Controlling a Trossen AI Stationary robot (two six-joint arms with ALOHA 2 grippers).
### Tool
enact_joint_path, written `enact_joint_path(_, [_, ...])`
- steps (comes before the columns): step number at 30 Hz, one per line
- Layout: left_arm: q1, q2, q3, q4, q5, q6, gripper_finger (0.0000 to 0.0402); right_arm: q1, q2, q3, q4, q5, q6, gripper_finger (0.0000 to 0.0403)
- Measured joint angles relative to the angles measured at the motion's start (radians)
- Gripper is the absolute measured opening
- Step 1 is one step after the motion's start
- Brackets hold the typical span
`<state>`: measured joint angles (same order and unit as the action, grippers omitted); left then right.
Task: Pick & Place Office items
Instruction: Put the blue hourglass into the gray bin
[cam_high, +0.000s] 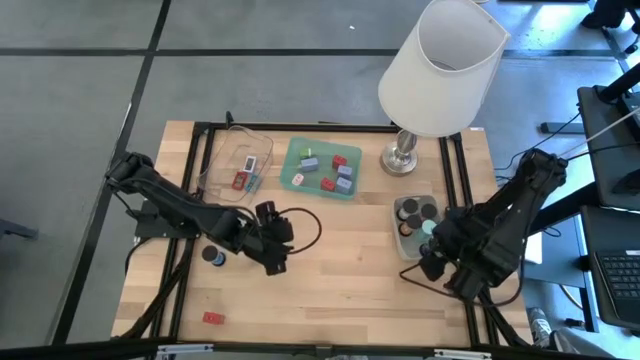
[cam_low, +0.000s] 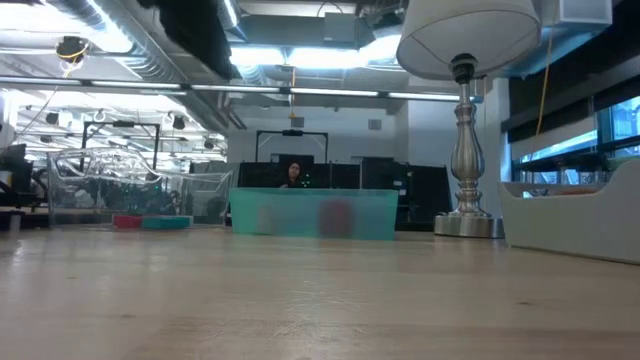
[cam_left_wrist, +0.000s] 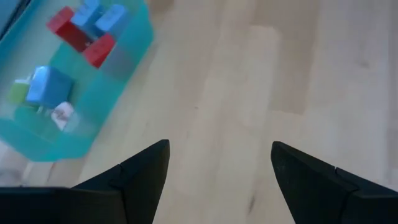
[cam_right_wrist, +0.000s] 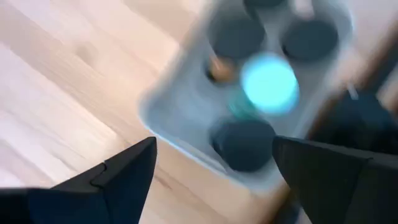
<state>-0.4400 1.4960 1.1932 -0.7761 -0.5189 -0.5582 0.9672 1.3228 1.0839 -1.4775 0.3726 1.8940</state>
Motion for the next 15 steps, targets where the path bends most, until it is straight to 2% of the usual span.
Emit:
enact_joint_path(3, [0.0,0.0,0.059,-0.075,0.084,0.006,0.0279,-0.005,0.0,0.072,0.0,0.186,-0.031,0.0323])
enact_joint_path(6, [-0.013,0.0,0.095,-0.212,0.265,-0.035,0.0279,-0.004,0.0,0.11,0.034,0.416,-0.075,0.0323])
enact_joint_path(9, [-0.05,0.0,0.098,-0.333,0.458,-0.114,0.0279,-0.005,0.0,0.121,0.104,0.598,-0.147,0.0322])
enact_joint_path(12, [-0.109,0.0,0.071,-0.408,0.561,-0.197,0.0279,-0.005,0.0,0.121,0.166,0.7,-0.258,0.0322])
enact_joint_path(15, [-0.178,0.0,0.049,-0.449,0.59,-0.22,0.0279,-0.01,0.0,0.121,0.205,0.726,-0.348,0.0322])
